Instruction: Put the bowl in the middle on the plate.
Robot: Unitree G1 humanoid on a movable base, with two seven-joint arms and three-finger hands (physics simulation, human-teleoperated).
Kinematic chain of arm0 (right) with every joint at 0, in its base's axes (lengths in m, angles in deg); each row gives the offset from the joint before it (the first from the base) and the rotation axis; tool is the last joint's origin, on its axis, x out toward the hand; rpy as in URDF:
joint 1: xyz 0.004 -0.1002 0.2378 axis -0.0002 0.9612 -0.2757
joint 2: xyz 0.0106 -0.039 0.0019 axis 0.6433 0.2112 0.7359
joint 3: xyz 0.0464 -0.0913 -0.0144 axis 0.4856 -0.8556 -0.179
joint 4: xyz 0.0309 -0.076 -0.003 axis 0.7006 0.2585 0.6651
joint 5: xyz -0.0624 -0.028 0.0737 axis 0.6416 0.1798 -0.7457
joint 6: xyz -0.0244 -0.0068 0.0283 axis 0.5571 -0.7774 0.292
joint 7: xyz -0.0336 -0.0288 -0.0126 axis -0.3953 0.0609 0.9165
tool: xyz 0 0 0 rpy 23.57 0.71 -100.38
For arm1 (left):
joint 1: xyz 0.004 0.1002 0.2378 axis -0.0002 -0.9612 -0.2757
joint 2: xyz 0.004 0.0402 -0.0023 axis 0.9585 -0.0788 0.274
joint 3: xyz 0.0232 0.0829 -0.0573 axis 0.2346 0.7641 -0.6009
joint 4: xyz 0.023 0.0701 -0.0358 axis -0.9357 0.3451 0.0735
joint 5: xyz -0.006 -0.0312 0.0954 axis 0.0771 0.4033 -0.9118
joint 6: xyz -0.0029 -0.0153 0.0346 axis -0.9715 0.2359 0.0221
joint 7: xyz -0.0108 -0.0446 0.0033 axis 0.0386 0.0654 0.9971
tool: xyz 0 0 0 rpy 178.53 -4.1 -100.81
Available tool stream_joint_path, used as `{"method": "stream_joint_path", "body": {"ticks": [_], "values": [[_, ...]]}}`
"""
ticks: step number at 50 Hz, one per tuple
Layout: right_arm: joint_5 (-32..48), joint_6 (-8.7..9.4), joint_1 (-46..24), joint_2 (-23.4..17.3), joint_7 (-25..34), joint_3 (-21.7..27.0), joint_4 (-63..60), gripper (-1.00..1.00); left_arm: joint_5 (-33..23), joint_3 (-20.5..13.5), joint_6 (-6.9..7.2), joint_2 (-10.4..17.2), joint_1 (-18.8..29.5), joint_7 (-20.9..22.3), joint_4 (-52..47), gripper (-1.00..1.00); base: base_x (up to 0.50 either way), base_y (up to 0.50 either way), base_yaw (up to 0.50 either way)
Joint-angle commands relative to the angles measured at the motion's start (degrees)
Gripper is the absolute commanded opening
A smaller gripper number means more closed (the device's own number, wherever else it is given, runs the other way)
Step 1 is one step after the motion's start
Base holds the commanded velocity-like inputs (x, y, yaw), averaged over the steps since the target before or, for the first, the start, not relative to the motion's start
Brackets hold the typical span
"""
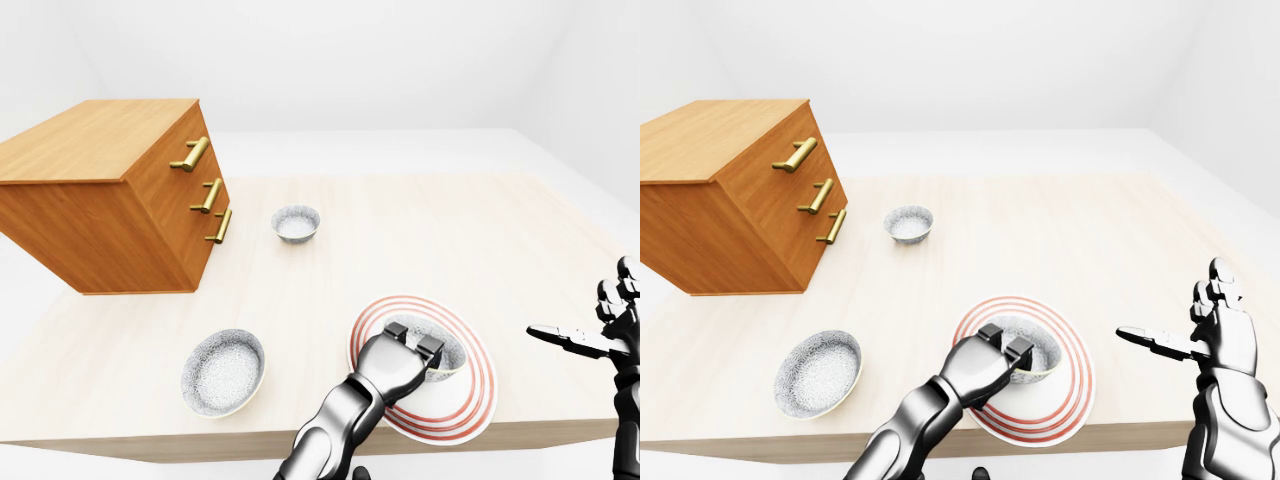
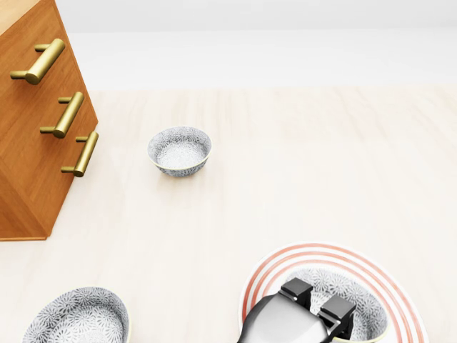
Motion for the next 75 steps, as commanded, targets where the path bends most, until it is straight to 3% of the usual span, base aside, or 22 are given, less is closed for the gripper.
{"method": "stream_joint_path", "body": {"ticks": [1, 13, 15, 16, 17, 18, 55, 67, 75], "values": [[0.09, 0.0, -0.16, -0.04, -0.01, -0.05, 0.5, 1.0, -0.21, -0.11, -0.01, -0.19, 0.11, -0.5, -0.08, -1.0, 0.0, 0.0, 0.0], [0.2, 0.0, -0.13, -0.06, -0.17, -0.1, 0.46, 1.0, -0.41, -0.43, -0.01, -0.42, 0.44, -0.3, 1.31, -1.0, 0.0, 0.0, 0.0], [0.18, 0.0, -0.11, -0.08, -0.17, -0.11, 0.55, 1.0, -0.4, -0.45, -0.01, -0.42, 0.29, 0.01, 1.12, -0.65, 0.0, 0.0, 0.0], [0.2, 0.0, -0.25, -0.13, -0.21, -0.19, 1.06, 1.0, -0.4, -0.46, -0.01, -0.41, 0.25, -0.07, 0.96, 0.33, 0.0, 0.0, 0.0], [0.19, 0.0, -0.25, -0.15, -0.22, -0.21, 1.11, 1.0, -0.4, -0.46, -0.01, -0.4, 0.25, -0.07, 0.95, 0.33, 0.0, 0.0, 0.0], [0.15, 0.0, -0.3, -0.22, -0.27, -0.27, 1.17, 1.0, -0.26, -0.54, -0.01, -0.34, 0.19, 0.18, 0.95, 1.0, 0.0, 0.0, 0.0], [0.12, 0.0, -0.42, -0.44, -0.65, -0.39, 1.36, 1.0, 1.0, -1.99, -0.01, 0.23, 0.29, 1.29, -0.81, 1.0, 0.0, 0.0, 0.0], [0.27, 0.0, -0.27, -0.33, -0.58, -0.38, 1.18, 1.0, 4.07, -2.71, -0.01, 2.1, -1.4, 3.18, -5.92, 1.0, 0.0, 0.0, 0.0], [0.31, 0.0, -0.31, -0.46, -0.7, -0.55, 1.56, 1.0, 9.01, -6.03, -0.01, 3.6, -1.74, 5.9, -11.63, 1.0, 0.0, 0.0, 0.0]]}}
